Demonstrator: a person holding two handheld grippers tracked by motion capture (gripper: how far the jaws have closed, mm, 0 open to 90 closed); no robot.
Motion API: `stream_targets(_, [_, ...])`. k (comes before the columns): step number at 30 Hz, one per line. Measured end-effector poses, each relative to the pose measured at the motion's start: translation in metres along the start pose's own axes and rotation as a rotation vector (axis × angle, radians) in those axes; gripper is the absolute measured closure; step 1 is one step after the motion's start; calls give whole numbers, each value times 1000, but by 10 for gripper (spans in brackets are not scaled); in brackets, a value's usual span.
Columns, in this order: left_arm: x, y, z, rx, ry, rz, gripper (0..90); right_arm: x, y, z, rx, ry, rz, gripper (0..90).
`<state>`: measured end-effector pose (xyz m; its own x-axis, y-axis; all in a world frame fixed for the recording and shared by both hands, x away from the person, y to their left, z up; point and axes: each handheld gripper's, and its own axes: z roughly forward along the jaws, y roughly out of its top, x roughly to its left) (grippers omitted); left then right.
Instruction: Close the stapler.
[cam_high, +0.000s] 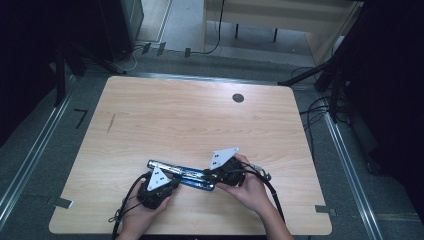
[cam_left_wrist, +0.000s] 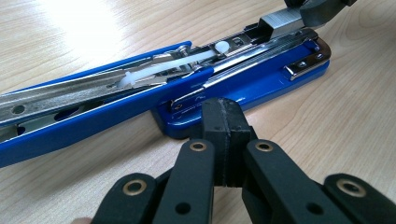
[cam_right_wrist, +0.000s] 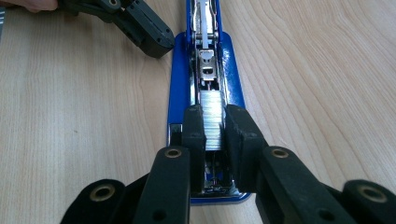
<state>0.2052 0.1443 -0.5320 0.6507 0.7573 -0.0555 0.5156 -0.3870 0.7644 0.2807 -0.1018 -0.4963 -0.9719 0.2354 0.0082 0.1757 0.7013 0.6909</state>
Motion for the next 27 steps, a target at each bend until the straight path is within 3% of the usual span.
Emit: stream_targets(27, [0, 0, 0, 2, 0, 2, 900, 0, -1, 0, -9, -9, 0, 768])
